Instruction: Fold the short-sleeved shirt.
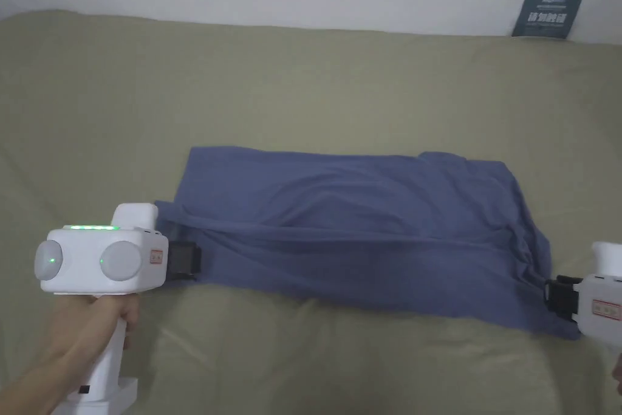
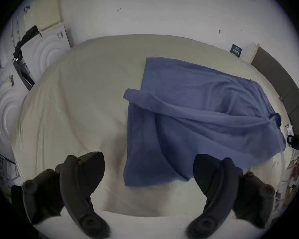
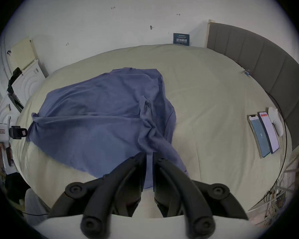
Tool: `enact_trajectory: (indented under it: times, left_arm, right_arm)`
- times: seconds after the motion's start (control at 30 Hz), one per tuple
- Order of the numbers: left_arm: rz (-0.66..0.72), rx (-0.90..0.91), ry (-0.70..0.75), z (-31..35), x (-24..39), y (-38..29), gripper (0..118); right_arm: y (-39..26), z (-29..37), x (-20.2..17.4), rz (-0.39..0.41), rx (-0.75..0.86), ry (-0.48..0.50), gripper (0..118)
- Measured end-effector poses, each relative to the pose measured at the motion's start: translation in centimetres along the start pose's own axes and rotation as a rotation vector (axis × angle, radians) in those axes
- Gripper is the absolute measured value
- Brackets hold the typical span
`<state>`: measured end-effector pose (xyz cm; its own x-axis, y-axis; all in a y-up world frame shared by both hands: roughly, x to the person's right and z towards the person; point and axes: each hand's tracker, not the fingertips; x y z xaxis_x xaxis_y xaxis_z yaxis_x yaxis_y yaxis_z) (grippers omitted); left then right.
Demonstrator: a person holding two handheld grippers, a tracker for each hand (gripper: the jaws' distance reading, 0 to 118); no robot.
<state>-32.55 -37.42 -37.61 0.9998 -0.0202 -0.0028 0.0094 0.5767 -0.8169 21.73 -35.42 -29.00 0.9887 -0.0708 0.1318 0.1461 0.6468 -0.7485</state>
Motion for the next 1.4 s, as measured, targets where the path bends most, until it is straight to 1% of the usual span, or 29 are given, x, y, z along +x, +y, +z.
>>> enact_trajectory:
  times: [0.07, 0.1, 0.13, 0.17, 0.2, 0.23, 0.27, 0.3, 0.33, 0.4, 0.43, 0.47, 0.5, 0.53, 0.57, 0.6, 0.63, 0.67, 0.7, 0.73, 0.8, 0.83, 0.93, 1.0, 1.3, 1.4]
  left_arm:
    - [-0.019, -0.041, 0.05, -1.2, 0.3, -0.5, 108]
    - [-0.031, -0.063, 0.031, -1.4, 0.9, 0.0, 105]
    - [-0.024, -0.071, 0.023, -1.7, 1.1, -0.2, 97]
    - [-0.025, -0.089, 0.011, -1.9, 1.3, -0.5, 80]
    - [-0.013, -0.087, -0.037, -1.8, 1.4, -0.7, 63]
    - [-0.007, -0.073, -0.026, -1.2, 1.6, -0.4, 51]
    - [-0.012, -0.059, -0.028, -0.9, 2.0, -0.3, 31]
    - [-0.01, -0.046, -0.064, -0.9, 2.2, -0.3, 13]
    - [-0.007, -0.044, -0.046, -0.9, 2.5, -0.4, 13]
    - [-0.012, -0.057, -0.041, -1.4, 2.2, 0.2, 13]
    - [-0.008, -0.057, -0.042, -1.5, 2.1, 0.1, 13]
    - [-0.001, -0.057, -0.048, -1.5, 2.0, 0.1, 13]
    - [0.015, -0.056, -0.057, -1.3, 1.7, 0.2, 13]
    - [0.032, -0.056, -0.065, -1.3, 1.6, 0.2, 13]
    - [0.04, -0.059, -0.071, -1.3, 1.6, 0.2, 13]
    - [0.038, -0.058, -0.071, -1.3, 1.6, 0.3, 13]
    - [0.037, -0.055, -0.074, -1.1, 1.5, 0.3, 13]
    - [0.027, -0.051, -0.074, -0.9, 1.6, 0.3, 13]
    - [0.019, -0.049, -0.072, -0.9, 1.8, 0.3, 13]
    - [0.013, -0.039, -0.064, -0.7, 1.9, 0.3, 13]
    - [0.011, -0.028, -0.057, 0.1, 1.8, 0.3, 13]
    - [0.011, -0.018, -0.055, 0.4, 1.8, 0.2, 13]
    - [0.02, -0.007, -0.05, 1.2, 1.1, 0.1, 13]
    - [0.023, -0.009, -0.047, 1.7, 0.9, -0.1, 13]
    - [0.041, -0.007, -0.056, 5.1, -0.6, -3.2, 13]
    - [0.052, -0.019, -0.062, 5.6, -0.7, -4.3, 13]
  right_arm:
    - [0.0, 0.0, 0.3, 0.004, -0.004, -0.006, 13]
    - [0.0, 0.0, 0.5, 0.003, -0.003, -0.011, 13]
    - [0.1, -0.7, 1.2, 0.0, -0.012, -0.004, 14]
    - [0.3, -1.0, 1.4, -0.001, -0.014, -0.004, 15]
    - [0.5, -1.1, 1.6, 0.0, -0.013, -0.005, 38]
    - [0.6, -1.3, 1.6, 0.011, -0.014, -0.005, 72]
    - [0.5, -1.5, 1.1, 0.027, -0.026, -0.023, 106]
    - [0.4, -2.0, 1.1, 0.038, -0.042, -0.009, 116]
    - [0.5, -1.8, 1.2, 0.041, 0.023, 0.0, 112]
    - [0.4, -2.8, 0.4, 0.063, -0.082, -0.02, 112]
    - [0.2, -3.4, 0.4, 0.057, -0.096, -0.018, 112]
    - [-0.1, -3.9, 0.5, 0.056, -0.117, -0.026, 107]
    - [-0.3, -4.4, 0.7, 0.054, -0.157, -0.039, 86]
    - [-0.6, -5.2, 1.2, 0.045, -0.186, -0.025, 59]
    - [-1.0, -5.4, 1.5, 0.027, -0.183, 0.002, 50]
    - [-1.0, -5.0, 1.6, -0.008, -0.143, 0.016, 30]
    - [-0.8, -4.5, 1.6, -0.008, -0.139, 0.01, 15]
    - [-0.6, -4.2, 1.8, -0.025, -0.12, 0.046, 15]
    - [-0.5, -3.8, 1.7, -0.032, -0.109, 0.059, 14]
    - [-0.4, -3.6, 1.3, -0.007, -0.117, 0.032, 14]
    - [-0.4, -3.3, 0.8, 0.06, -0.105, 0.021, 14]
    - [-0.4, -3.0, 0.7, 0.064, -0.101, 0.019, 14]
    - [-0.2, -2.2, 1.0, 0.033, -0.095, 0.033, 14]
    - [-0.4, -1.6, 1.1, 0.031, -0.091, 0.034, 14]
    - [-2.8, 1.0, 1.2, 0.054, -0.104, 0.049, 14]
    - [-3.8, 1.5, 0.9, 0.078, -0.102, 0.046, 14]
